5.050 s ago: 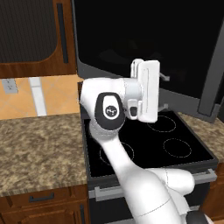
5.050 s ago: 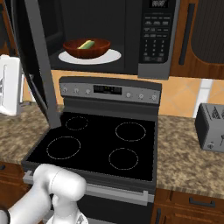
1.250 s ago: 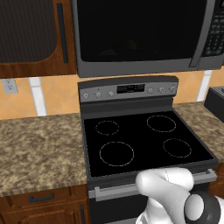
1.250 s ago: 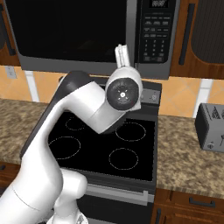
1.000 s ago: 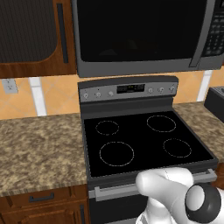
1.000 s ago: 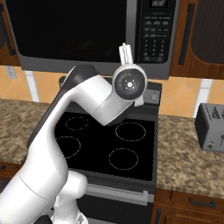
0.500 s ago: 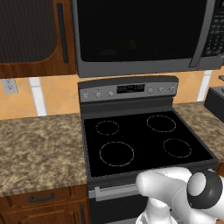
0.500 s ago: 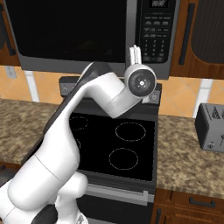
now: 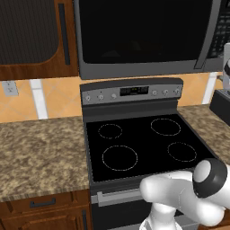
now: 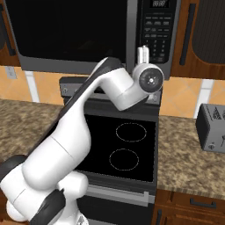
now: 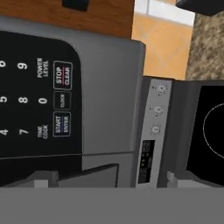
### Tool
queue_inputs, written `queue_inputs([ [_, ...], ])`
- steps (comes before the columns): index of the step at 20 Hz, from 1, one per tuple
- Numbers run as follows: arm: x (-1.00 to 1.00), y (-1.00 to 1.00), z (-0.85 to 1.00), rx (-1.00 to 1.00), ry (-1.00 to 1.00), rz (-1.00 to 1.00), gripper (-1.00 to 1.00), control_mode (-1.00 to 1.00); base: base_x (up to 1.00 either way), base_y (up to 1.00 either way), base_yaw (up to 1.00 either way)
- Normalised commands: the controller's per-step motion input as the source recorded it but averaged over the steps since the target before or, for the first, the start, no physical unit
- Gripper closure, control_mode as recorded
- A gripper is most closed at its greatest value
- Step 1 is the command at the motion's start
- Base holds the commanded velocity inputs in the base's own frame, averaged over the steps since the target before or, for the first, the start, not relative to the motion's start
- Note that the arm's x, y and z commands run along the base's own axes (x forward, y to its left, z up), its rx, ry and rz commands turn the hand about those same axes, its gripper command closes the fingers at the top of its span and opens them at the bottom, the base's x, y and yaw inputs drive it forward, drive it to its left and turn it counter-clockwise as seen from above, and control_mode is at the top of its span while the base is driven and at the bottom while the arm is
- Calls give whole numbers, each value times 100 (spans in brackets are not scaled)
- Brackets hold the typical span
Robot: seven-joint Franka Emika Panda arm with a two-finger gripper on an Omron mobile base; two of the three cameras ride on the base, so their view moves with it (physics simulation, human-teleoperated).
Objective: Pick the corn from the sink and place it in the bowl. Then pick the bowl and place it in the microwave. Then close the microwave door and press the start button.
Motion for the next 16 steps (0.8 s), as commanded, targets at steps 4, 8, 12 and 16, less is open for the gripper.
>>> queue_inputs([
  [4,46,-5,-8,6,0,0,-100,-100,0,0,0],
  [8,30,-15,-9,6,0,0,-100,-100,0,0,0],
  [12,25,-14,-5,5,0,0,-100,-100,0,0,0],
  [16,34,-9,-3,4,0,0,-100,-100,0,0,0],
])
